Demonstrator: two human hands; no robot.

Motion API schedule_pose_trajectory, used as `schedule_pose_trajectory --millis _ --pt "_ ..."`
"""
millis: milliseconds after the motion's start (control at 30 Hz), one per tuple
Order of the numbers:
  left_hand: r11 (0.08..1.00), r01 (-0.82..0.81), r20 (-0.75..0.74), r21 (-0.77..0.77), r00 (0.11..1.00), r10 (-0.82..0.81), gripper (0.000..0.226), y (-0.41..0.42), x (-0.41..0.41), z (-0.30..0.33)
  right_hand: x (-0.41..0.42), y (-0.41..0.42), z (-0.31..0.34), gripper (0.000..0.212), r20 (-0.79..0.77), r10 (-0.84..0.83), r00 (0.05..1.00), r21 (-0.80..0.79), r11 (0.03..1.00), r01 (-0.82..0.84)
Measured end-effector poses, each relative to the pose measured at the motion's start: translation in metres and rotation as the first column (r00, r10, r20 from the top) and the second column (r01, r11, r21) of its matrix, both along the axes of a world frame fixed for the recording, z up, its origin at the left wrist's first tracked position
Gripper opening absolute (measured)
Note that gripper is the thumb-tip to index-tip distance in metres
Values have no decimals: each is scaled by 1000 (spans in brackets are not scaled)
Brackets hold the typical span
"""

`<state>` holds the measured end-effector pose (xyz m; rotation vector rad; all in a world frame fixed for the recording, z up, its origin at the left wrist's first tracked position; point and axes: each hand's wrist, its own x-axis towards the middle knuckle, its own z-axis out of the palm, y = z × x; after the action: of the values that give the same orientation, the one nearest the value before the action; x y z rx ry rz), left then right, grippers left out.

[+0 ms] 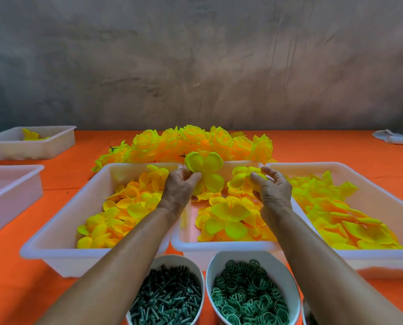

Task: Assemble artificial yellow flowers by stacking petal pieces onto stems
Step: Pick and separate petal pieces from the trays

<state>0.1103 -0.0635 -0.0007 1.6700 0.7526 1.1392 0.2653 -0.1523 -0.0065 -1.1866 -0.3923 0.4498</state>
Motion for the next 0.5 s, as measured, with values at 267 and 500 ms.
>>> schedule_pose_trajectory --millis 267,500 --pt "991 134 -2 -3 991 -134 16 -2 -1 -3 1 1 0 50 -8 23 1000 -14 1000 -23" --pt "986 164 26 -32 986 -163 14 1 -3 -4 0 2 -2 50 32 26 999 -88 996 -23"
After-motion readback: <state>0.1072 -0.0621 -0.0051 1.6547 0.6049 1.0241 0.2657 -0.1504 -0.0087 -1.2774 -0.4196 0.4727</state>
